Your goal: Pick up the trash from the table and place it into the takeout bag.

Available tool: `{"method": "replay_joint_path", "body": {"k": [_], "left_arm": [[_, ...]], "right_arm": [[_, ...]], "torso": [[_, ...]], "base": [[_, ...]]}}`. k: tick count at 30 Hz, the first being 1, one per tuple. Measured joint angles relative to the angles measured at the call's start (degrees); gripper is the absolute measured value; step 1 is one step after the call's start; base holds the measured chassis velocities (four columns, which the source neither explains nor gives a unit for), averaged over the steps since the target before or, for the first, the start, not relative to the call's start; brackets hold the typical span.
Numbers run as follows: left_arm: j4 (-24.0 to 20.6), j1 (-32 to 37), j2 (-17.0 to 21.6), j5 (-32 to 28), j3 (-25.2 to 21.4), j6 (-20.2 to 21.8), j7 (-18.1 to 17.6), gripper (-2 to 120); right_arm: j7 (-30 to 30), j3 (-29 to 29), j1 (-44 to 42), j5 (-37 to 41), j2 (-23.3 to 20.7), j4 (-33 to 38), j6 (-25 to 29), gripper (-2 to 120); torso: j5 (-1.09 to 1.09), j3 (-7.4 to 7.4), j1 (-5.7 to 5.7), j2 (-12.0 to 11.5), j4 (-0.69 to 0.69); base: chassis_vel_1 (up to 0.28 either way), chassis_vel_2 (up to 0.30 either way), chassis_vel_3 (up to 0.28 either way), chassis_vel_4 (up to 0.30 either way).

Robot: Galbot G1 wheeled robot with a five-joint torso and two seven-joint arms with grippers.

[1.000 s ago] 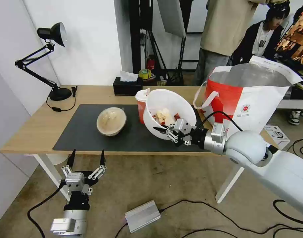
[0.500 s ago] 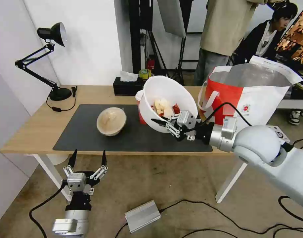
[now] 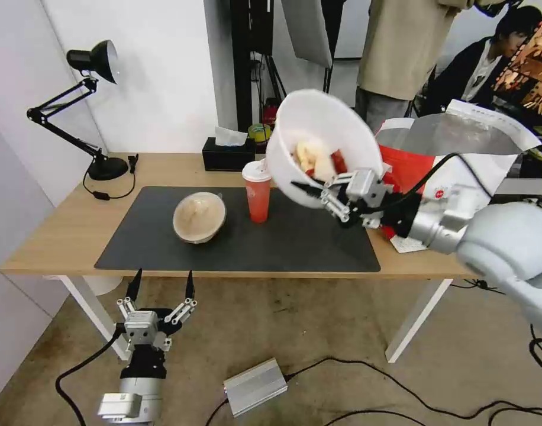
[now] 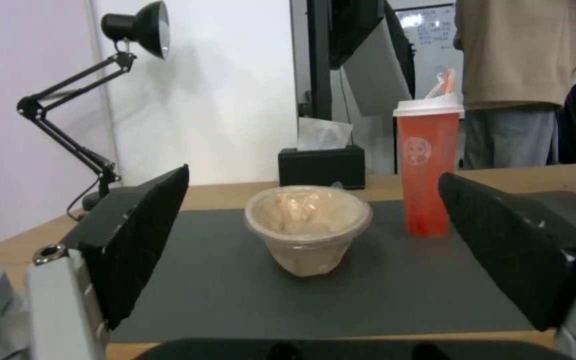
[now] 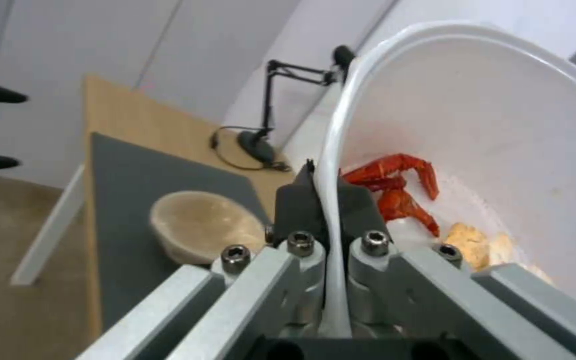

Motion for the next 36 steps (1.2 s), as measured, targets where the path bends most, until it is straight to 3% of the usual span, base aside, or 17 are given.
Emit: {"method": "replay_joint_path", "body": {"k": [15,27,36], "left_arm": [[-0.41,-0.26,1.33,-0.03,1.08,-0.22,0.18,100],[0.04,-0.37,1.35,-0.05,1.74,-1.11,0.54,100],[0.04,-0.37,1.18,-0.01,1.77,-1.24,0.66,100]], "right_arm": [[1.04,15.72,-9.09,1.41,-4.67,-2.14,2.40,0],[1.58,20.11,-9.16,0.23,-6.40,-8.36,4.26,0],[1.58,19.96,-7.71,-2.07,-6.14,-13.62,6.06,0]], "torso": [[0.00,0.00,0.00,0.00,0.00],[0.00,0.00,0.00,0.00,0.01],[0.00,0.00,0.00,0.00,0.00]], "base": [[0.000,0.000,0.000,0.000],[0.000,0.000,0.000,0.000],[0.000,0.000,0.000,0.000]]}}
